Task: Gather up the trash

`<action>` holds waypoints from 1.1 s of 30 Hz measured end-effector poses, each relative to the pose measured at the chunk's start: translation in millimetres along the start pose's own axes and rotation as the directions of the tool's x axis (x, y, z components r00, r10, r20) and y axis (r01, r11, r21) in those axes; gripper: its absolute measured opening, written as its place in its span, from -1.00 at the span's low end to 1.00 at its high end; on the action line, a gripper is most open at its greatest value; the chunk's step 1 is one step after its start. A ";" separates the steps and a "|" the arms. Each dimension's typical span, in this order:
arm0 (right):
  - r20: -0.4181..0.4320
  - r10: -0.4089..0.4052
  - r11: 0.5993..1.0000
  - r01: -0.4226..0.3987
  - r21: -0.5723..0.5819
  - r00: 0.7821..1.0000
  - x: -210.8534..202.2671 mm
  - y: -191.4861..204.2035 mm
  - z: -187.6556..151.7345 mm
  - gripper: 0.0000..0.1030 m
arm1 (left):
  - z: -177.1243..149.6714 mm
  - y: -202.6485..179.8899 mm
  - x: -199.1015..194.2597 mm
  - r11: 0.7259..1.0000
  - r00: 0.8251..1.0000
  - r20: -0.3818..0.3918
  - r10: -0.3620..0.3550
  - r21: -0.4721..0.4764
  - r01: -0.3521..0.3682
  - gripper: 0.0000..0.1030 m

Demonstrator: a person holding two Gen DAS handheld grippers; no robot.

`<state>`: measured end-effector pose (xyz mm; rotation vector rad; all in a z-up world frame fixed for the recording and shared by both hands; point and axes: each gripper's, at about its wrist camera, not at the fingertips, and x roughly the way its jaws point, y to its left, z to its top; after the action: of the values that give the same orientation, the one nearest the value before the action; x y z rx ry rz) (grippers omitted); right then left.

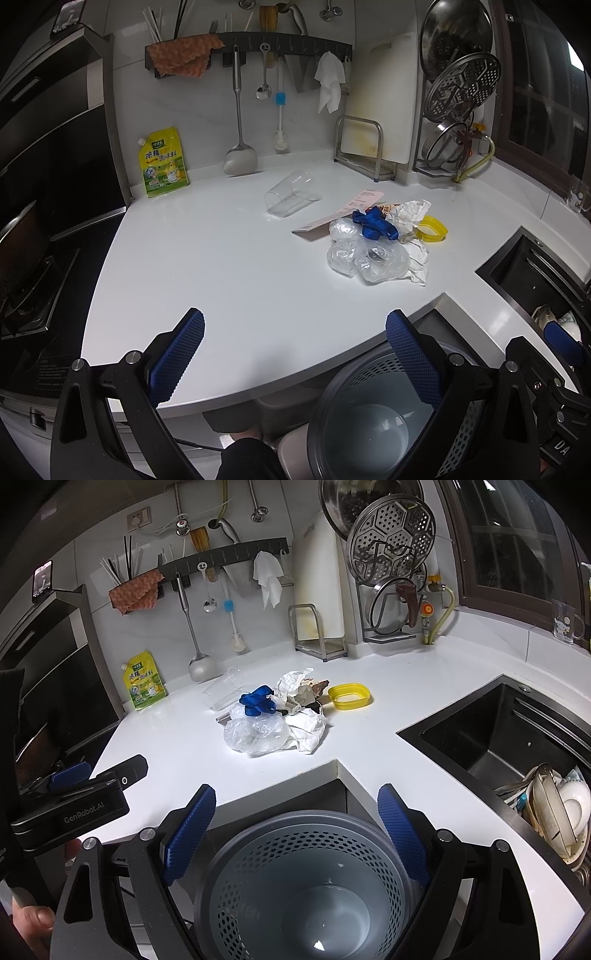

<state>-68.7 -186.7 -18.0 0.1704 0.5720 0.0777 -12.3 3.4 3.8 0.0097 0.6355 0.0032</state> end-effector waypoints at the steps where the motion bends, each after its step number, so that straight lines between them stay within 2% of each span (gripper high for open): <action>1: 0.000 0.000 1.000 0.000 -0.001 1.000 0.2 0.0 0.5 0.66 | 0.0 -0.2 -0.1 1.000 1.000 0.000 0.000 0.001 0.000 0.88; 21: -0.007 0.003 1.000 -0.003 -0.005 1.000 3.7 3.1 -2.6 0.66 | -2.3 2.5 2.7 1.000 1.000 -0.009 -0.003 -0.004 0.003 0.88; 27: -0.031 -0.003 1.000 0.003 0.002 1.000 16.9 -3.7 -8.4 0.66 | -8.2 6.9 15.6 1.000 1.000 -0.029 0.011 0.003 -0.010 0.88; 33: -0.075 -0.010 0.999 0.013 0.041 0.997 43.5 -28.2 -6.9 0.66 | -4.5 19.1 41.7 1.000 0.998 -0.057 0.016 -0.010 -0.016 0.88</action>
<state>-35.3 -208.2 -52.0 0.2049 0.6491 0.0609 18.6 22.8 -24.4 0.0050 0.6920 0.0223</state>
